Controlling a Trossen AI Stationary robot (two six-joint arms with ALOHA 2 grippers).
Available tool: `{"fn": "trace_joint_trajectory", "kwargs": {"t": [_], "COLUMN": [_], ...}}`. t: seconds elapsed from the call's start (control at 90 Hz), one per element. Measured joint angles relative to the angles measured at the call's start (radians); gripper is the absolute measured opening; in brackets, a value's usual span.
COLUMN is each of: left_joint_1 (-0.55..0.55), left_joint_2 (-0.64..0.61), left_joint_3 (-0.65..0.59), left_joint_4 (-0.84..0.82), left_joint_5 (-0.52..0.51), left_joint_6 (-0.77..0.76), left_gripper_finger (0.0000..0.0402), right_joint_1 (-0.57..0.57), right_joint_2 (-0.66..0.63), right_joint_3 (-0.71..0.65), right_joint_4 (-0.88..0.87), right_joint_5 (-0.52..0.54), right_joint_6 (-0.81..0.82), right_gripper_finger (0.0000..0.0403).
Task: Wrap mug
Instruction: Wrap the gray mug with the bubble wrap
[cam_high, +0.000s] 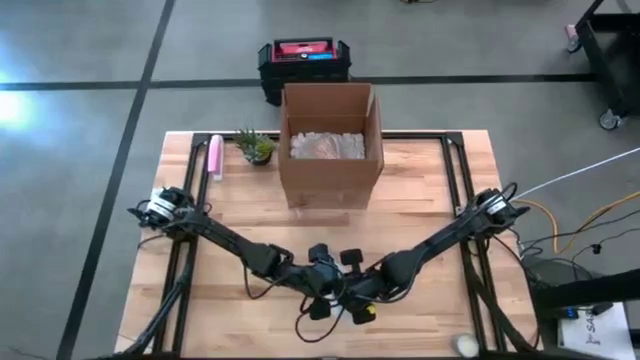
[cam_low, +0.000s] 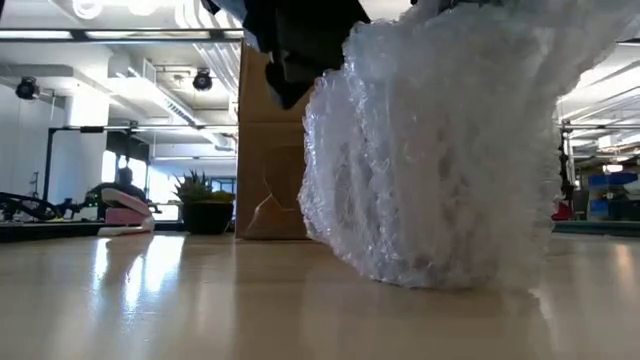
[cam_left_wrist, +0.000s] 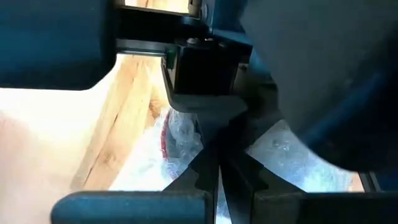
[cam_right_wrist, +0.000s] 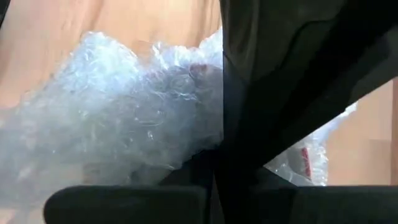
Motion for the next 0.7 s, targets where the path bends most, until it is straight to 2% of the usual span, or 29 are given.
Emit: {"fn": "trace_joint_trajectory", "kwargs": {"t": [0.078,0.289,0.422,0.6,0.7], "left_joint_1": [0.000,0.002,0.002,0.002,0.002], "left_joint_2": [-0.001,-0.002,-0.002,-0.002,-0.002], "left_joint_3": [0.000,0.000,0.000,0.000,0.000], "left_joint_4": [-0.003,-0.015,-0.016,-0.010,-0.008], "left_joint_5": [-0.003,-0.011,-0.010,-0.006,-0.006], "left_joint_6": [0.002,0.003,0.003,0.003,0.004], "left_gripper_finger": [0.0000,0.0000,0.0000,0.0000,0.0000], "right_joint_1": [0.000,0.015,0.031,0.035,0.029], "right_joint_2": [-0.002,-0.061,-0.117,-0.160,-0.138], "right_joint_3": [0.026,0.141,0.151,0.063,-0.001], "right_joint_4": [-0.064,-0.374,-0.501,-0.477,-0.293], "right_joint_5": [0.003,0.012,0.039,0.217,0.191], "right_joint_6": [-0.010,0.007,0.061,0.102,0.037], "right_gripper_finger": [0.0000,0.0000,0.0000,0.0000,0.0000]}}
